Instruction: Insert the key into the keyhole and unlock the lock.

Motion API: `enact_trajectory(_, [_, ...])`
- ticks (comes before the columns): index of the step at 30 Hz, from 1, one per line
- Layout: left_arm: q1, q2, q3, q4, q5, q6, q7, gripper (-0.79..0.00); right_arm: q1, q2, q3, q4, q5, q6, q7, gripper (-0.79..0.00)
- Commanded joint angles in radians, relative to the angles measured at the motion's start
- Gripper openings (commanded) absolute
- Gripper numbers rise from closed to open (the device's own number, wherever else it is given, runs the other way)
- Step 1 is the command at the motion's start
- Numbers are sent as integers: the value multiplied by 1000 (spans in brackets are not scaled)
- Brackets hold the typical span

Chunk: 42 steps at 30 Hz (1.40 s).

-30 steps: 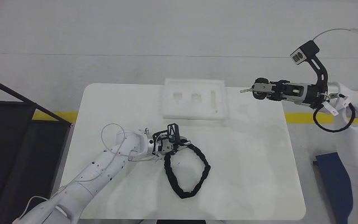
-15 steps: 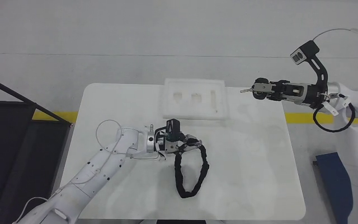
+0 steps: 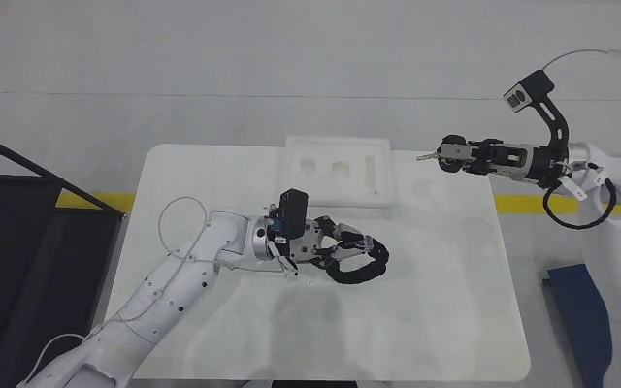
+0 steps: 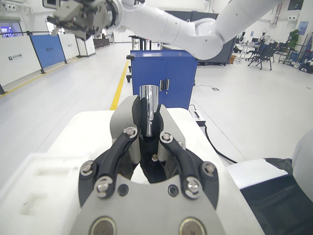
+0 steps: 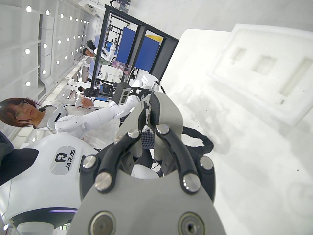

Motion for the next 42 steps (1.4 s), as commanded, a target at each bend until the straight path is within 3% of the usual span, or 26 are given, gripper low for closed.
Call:
enact_trajectory(1, [-11,-1,4,-5,-10,0,15,-785,-7,0,0,-11,-2,-1,-19,-785])
enact_trajectory(8, [-62,-11,7,23,4,0,69,-785,10,18,53,-64,-11,73,17,-785])
enact_trajectory(13, [-92,-36,23,71,34,39,135,-785,40,38,104,-121,-57,126,94,-785])
enact_trajectory(27, [-247,-167,189,280,116,108,356,-785,54,81,170,-298,-134,330,139,-785])
enact_trajectory(37, [-334,-264,272,435,143,146,483,-785,34,101,196,-354,-129,382,168,-785])
enact_trajectory(42, [-341,-271,278,451,148,135,494,-785,34,101,196,-354,-129,382,168,-785])
